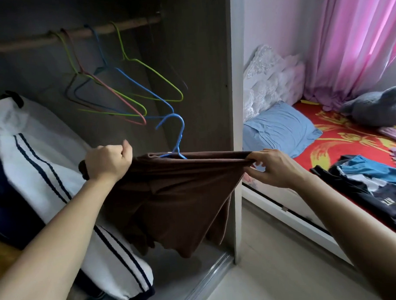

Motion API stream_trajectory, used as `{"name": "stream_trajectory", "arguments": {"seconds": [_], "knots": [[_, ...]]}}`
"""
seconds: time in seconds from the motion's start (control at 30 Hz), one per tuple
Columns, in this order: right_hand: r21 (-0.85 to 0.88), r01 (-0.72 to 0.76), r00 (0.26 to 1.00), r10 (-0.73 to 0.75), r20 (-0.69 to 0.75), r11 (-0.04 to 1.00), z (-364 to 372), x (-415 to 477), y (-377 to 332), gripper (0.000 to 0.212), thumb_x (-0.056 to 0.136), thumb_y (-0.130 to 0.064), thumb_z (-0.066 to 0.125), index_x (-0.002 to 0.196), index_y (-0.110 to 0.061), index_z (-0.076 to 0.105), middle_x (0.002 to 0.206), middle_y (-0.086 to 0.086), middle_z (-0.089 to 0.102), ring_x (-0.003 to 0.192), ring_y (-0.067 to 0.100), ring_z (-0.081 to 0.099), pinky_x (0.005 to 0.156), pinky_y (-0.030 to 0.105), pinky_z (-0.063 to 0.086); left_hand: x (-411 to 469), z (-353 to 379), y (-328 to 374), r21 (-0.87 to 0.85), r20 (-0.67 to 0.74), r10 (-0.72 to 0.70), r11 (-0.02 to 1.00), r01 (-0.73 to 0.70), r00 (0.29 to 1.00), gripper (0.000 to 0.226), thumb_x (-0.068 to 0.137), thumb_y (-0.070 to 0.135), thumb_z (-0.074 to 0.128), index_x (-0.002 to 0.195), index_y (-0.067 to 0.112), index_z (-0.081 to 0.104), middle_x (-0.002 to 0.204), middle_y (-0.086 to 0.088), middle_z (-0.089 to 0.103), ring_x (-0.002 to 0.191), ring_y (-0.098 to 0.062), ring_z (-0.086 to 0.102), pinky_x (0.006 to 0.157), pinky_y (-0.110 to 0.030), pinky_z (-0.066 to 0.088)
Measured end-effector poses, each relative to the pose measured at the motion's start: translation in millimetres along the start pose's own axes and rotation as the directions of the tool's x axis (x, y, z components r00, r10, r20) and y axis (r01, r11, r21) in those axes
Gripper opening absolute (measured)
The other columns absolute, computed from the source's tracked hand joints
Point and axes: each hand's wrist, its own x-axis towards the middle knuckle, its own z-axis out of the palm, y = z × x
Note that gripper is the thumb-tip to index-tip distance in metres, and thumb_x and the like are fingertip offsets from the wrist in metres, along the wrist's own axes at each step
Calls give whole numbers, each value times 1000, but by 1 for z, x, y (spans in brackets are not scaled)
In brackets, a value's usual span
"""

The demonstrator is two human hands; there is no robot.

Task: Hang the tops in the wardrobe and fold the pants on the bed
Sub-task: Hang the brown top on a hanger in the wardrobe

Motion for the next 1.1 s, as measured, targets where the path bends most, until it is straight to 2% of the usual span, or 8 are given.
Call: {"name": "stream_trajectory", "arguments": {"seconds": [0.23,0.43,0.57,0.67,0.73,0.83,0.93,1.1], "knots": [[39,92,973,-82,-215,995,9,36,-44,25,85,-21,68,109,-24,69,104,-6,67,94,22,56,84,27,44,5,7,49,-141,-4,-221,966,218,975,62,101,45,33,51,11,45,62,-22,60,61,-42,56,54,-33,30],[-284,93,906,-199,-374,954,16,34,-73,21,89,-18,67,108,-23,75,93,-7,71,88,27,60,78,39,52,-8,5,65,-224,109,-404,880,418,908,75,97,66,26,65,7,61,77,-21,66,76,-42,61,60,-37,39],[-108,204,950,-224,-217,973,31,40,-97,29,89,-12,61,115,-19,71,105,2,69,86,29,65,76,41,55,-13,13,92,-245,284,-319,888,390,904,79,91,76,27,72,14,72,77,-5,70,80,-34,62,66,-35,44],[112,175,974,-155,-164,978,32,30,-83,45,88,-19,63,133,-22,59,143,2,50,112,23,64,87,36,56,-14,15,83,-260,271,-326,881,395,906,78,91,75,30,68,13,70,72,-1,68,74,-30,60,64,-33,41],[209,108,933,-27,-358,972,25,22,-65,47,90,-19,61,136,-21,54,148,2,42,118,17,60,91,33,54,-14,15,70,-287,263,-343,865,412,902,76,92,73,31,61,14,67,68,1,67,71,-28,60,62,-32,40],[196,-143,800,229,-554,970,14,21,-36,41,96,-29,54,135,-19,53,136,3,49,114,21,56,94,44,48,-13,12,62,-335,243,-365,838,431,899,70,93,69,36,54,18,65,52,13,54,60,-19,52,58,-29,33],[-19,-327,881,297,-367,945,6,26,-10,40,104,-40,44,137,-21,52,127,7,58,117,31,53,96,45,37,-4,7,61,-357,183,-435,806,471,882,69,92,69,40,55,17,65,50,8,49,61,-25,51,59,-31,34],[181,-365,862,405,-305,913,-6,21,19,21,99,-27,59,112,-14,69,98,14,68,80,34,67,75,42,51,11,-2,42,-303,94,-528,793,529,844,73,93,69,37,65,8,66,65,-14,59,67,-35,53,59,-37,40]]}}
